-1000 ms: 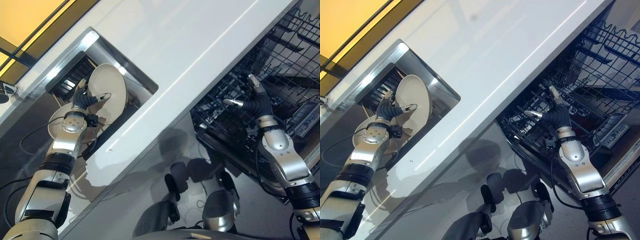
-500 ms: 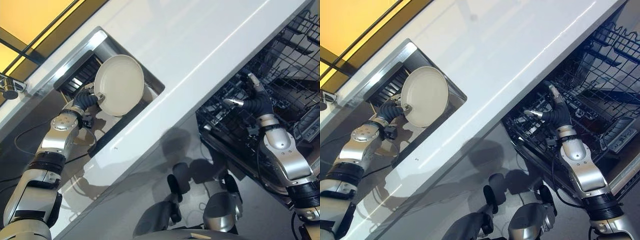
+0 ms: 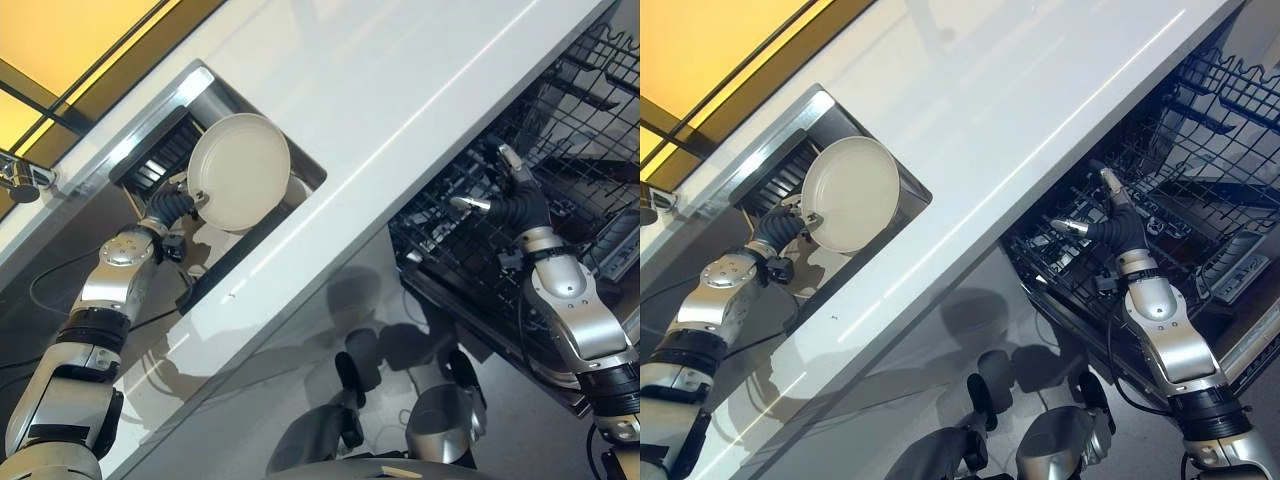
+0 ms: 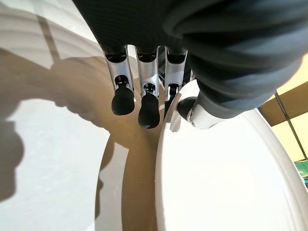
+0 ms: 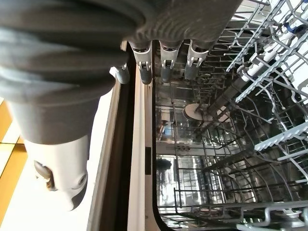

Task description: Pick up plates and place into dishwasher.

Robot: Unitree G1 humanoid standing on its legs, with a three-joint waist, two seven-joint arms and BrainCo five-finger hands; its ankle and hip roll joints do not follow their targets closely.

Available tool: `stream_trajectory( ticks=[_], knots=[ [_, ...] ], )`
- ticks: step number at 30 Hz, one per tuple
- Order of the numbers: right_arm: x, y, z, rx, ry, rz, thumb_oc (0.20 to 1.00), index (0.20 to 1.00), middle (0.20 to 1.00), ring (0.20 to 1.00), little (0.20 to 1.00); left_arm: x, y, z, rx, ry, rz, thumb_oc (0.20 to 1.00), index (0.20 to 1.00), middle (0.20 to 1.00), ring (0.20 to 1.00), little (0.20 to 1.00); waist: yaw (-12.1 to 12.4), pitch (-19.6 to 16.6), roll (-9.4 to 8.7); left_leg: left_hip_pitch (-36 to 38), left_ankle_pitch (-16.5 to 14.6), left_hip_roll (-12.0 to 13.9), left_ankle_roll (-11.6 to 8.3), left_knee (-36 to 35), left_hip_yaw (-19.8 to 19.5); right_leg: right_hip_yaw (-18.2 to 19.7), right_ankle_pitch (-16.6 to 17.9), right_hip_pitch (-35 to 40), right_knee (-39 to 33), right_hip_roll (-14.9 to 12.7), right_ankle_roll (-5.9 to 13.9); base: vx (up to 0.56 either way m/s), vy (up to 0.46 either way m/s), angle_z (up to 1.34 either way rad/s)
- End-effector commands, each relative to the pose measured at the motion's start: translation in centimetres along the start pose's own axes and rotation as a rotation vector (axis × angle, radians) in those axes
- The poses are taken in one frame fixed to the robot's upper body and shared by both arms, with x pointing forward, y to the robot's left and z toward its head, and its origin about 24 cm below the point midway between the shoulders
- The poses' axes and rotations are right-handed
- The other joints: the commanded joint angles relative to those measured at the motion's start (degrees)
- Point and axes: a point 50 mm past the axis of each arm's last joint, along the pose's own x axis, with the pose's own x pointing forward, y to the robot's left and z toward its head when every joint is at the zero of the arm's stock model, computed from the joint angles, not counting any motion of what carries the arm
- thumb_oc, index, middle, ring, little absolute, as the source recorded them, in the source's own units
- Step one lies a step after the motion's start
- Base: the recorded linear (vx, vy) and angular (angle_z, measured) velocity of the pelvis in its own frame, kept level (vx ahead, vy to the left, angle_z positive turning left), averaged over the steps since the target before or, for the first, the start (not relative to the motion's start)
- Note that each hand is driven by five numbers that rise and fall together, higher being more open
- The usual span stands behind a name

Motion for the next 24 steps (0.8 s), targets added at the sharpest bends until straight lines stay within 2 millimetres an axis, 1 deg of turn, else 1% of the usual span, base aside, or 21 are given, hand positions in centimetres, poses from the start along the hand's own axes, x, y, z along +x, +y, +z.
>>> stream_trajectory(
  ticks=[1,9,12,19,23,24],
  knots=[
    [0.0,-1.1,2.6,-0.019,-0.136,-0.017,1.000,1.000,1.000,1.000,1.000,0.1,-0.7,1.8,-0.059,-0.144,-0.032,0.200,0.200,0.200,0.200,0.200,1.39,-4.41,0.34,1.27,-7.86,-0.48,-1.65,3.56,0.19,2.20,4.57,-10.76,4.91,0.32,-2.76,0.00,0.000,0.00],
    [-0.4,-0.9,2.1,-0.006,-0.134,-0.024,1.000,1.000,1.000,1.000,1.000,-0.5,-0.2,3.4,-0.229,-0.327,0.110,0.200,0.200,0.200,0.200,0.200,1.95,-5.09,-0.25,1.77,-7.86,-0.28,-1.67,2.91,-0.10,1.71,4.45,-10.39,4.65,0.17,-2.64,0.00,-0.002,0.00],
    [-0.6,-0.8,1.8,0.003,-0.132,-0.022,1.000,1.000,1.000,1.000,1.000,-0.9,-0.1,4.1,-0.265,-0.393,0.162,0.200,0.200,0.200,0.200,0.200,2.24,-5.70,-0.59,2.19,-7.88,-0.15,-1.66,2.58,-0.20,1.29,4.30,-10.04,4.60,0.16,-2.62,-0.01,-0.011,0.01],
    [-1.1,-0.1,1.2,0.030,-0.124,-0.033,1.000,1.000,1.000,1.000,1.000,-1.8,0.0,5.7,-0.329,-0.513,0.257,0.200,0.200,0.200,0.200,0.200,3.69,-8.06,-1.96,3.36,-8.11,0.29,-1.57,2.23,-0.87,-0.43,3.52,-8.51,4.73,0.61,-2.68,-0.02,-0.060,0.06],
    [-1.4,0.2,1.0,0.046,-0.124,-0.036,1.000,1.000,1.000,1.000,1.000,-2.6,0.2,6.1,-0.362,-0.571,0.307,0.200,0.200,0.200,0.200,0.200,4.56,-9.60,-2.85,4.19,-8.37,0.57,-1.55,2.05,-1.39,-1.49,3.01,-7.25,4.50,0.92,-2.72,0.00,-0.078,0.05],
    [-1.5,0.3,0.9,0.050,-0.127,-0.038,1.000,1.000,1.000,1.000,1.000,-2.9,0.4,6.1,-0.395,-0.592,0.335,0.200,0.200,0.200,0.200,0.200,4.92,-10.17,-3.22,4.49,-8.51,0.67,-1.56,2.05,-1.58,-1.80,2.86,-6.85,4.44,1.04,-2.76,0.01,-0.090,0.10]
  ],
)
